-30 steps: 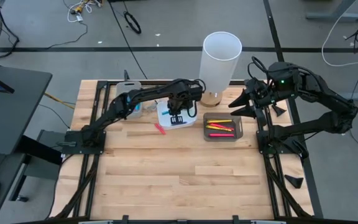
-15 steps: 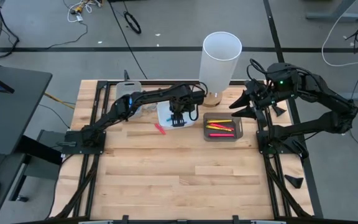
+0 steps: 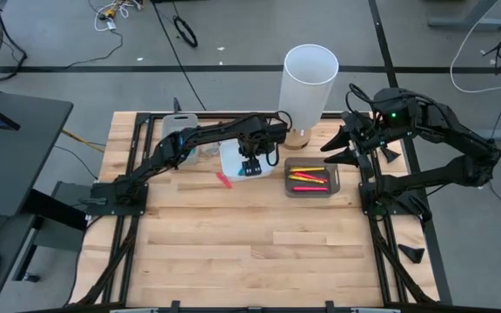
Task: Pick & Place Markers
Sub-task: Put the transparent pink pen into the white bin
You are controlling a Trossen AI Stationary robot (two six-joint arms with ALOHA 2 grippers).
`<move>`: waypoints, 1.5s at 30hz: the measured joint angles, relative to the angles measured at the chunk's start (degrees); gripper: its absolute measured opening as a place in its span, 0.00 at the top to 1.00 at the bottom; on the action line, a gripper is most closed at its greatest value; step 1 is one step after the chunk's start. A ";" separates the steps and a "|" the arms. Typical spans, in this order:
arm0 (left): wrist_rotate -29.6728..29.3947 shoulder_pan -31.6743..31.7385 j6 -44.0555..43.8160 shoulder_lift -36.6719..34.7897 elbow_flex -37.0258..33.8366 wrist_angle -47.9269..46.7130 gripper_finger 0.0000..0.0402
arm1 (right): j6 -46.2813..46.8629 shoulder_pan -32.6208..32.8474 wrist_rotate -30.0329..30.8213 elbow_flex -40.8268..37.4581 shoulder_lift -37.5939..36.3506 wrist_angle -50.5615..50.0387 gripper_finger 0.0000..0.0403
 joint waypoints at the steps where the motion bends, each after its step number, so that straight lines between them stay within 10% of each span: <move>1: 1.04 0.12 -0.90 -0.74 -0.35 0.11 0.33 | 0.00 -0.02 0.02 0.00 0.00 0.00 0.58; 26: 5.66 -3.57 -1.72 -19.04 -4.12 11.31 0.33 | 3.28 -0.02 -0.07 -0.02 1.78 1.50 0.58; 45: 11.47 -5.65 3.28 -52.03 -56.75 37.26 0.33 | 6.67 -0.02 -0.01 -0.02 4.72 2.75 0.58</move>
